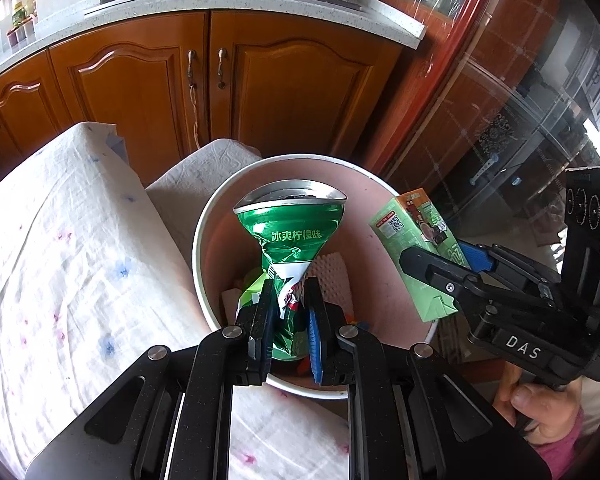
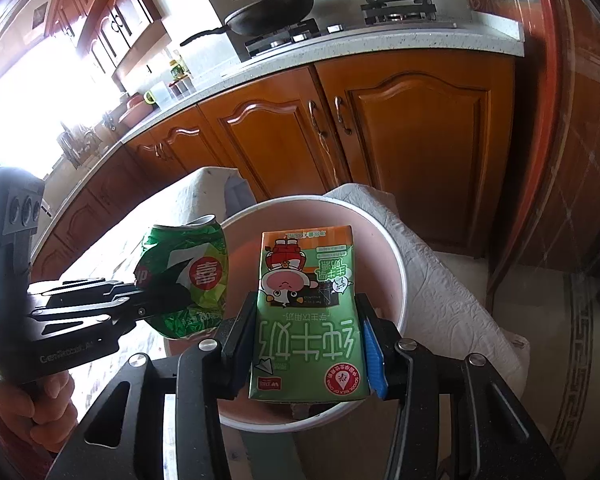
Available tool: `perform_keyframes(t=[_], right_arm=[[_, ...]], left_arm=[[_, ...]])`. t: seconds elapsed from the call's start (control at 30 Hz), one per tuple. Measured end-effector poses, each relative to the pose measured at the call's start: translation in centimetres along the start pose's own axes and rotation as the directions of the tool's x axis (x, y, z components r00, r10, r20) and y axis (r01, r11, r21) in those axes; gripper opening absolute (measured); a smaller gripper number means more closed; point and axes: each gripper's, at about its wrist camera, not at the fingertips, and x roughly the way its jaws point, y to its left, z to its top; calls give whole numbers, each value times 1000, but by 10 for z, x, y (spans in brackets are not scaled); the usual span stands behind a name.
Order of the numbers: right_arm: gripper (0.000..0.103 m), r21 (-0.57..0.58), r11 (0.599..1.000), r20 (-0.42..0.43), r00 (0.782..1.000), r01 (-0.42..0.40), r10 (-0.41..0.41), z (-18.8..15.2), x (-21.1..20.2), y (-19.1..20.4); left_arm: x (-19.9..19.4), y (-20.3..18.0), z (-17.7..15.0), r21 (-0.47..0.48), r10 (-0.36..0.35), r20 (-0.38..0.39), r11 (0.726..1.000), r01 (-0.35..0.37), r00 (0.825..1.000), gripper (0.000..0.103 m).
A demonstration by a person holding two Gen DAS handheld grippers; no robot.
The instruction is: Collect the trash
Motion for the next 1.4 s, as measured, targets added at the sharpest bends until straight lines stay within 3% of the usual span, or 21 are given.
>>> perform_keyframes(t=[0.13,0.27,0.5,0.73,1.0,1.4], right_arm=[[47,7,1000,-11,1000,2,-2,0,3,-3],[54,23,1000,-23,1000,7,-6,2,5,-6],[55,33,999,-1,1000,-4,4,-2,-3,-8],[57,51,998,17,1000,-23,22,-5,-8,-7],[66,70,996,39,998,-60,57,-14,-15,-2],[84,96,989,96,990,-110,100,-37,-33,17]], left_arm=[[4,2,0,-12,-3,-13,1000,3,1000,14],[4,1,-2,-15,-3,-13,1000,3,1000,30],[-3,5,-5,-25,5,4,1000,-5,1000,51],[-12,19,-15,-66,1,15,998,0,1000,55],[-26,34,-33,-123,-6,48,992,12,999,66],[-60,56,-84,-234,-24,121,971,52,992,71]])
